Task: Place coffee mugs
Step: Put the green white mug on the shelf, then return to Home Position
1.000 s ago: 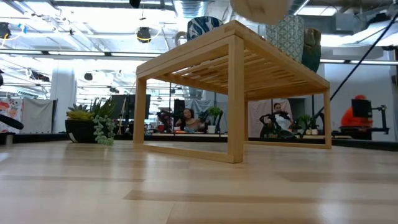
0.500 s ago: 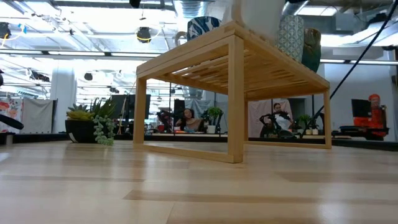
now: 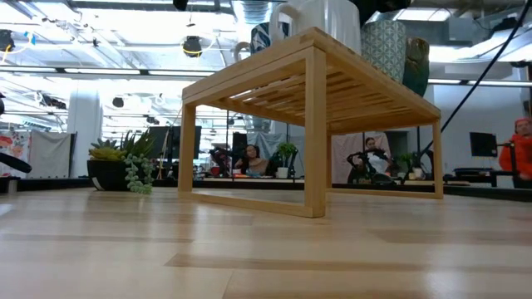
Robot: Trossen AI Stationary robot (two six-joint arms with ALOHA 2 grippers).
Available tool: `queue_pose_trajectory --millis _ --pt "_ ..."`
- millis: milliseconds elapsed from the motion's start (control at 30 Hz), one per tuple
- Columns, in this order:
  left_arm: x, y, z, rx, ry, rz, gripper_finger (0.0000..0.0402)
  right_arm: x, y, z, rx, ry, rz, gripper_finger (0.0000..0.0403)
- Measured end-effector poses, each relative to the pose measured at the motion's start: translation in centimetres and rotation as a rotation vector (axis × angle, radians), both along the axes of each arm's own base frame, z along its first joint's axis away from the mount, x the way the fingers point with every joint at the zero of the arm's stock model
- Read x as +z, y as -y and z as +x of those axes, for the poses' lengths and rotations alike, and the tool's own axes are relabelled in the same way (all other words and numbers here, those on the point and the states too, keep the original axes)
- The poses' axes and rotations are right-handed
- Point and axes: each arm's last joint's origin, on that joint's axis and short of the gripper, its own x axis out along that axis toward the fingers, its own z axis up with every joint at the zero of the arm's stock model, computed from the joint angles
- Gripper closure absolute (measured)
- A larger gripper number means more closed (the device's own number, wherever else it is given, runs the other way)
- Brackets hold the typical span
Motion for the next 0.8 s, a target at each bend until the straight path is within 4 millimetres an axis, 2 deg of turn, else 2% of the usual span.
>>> queue_pose_trajectory --millis 233,400,600,700,800 --pt "0.0 0.0 0.0 0.0 -0.004 0.01 0.0401 1.6 0.4 -1.6 0.021 0.064 -0.01 0.0268" --pt "-0.2 0.1 0.1 -0.054 -0.026 0.0 0.0401 3.1 0.0 -2.9 0.161 0.114 -0.078 0.0267" --pt "-0.3 0.6 0.0 -0.147 -0.03 -0.008 0.0401 3.7 -0.5 -3.7 0.303 0.108 -0.206 0.0268" --pt "-0.2 1.2 -0.2 -0.172 -0.047 0.013 0.0401 4.1 -0.6 -4.5 0.376 0.096 -0.24 0.0281" --pt "-0.7 2.2 -0.2 -0.216 -0.043 0.033 0.0401 4.6 -0.4 -6.0 0.398 0.108 -0.252 0.0311"
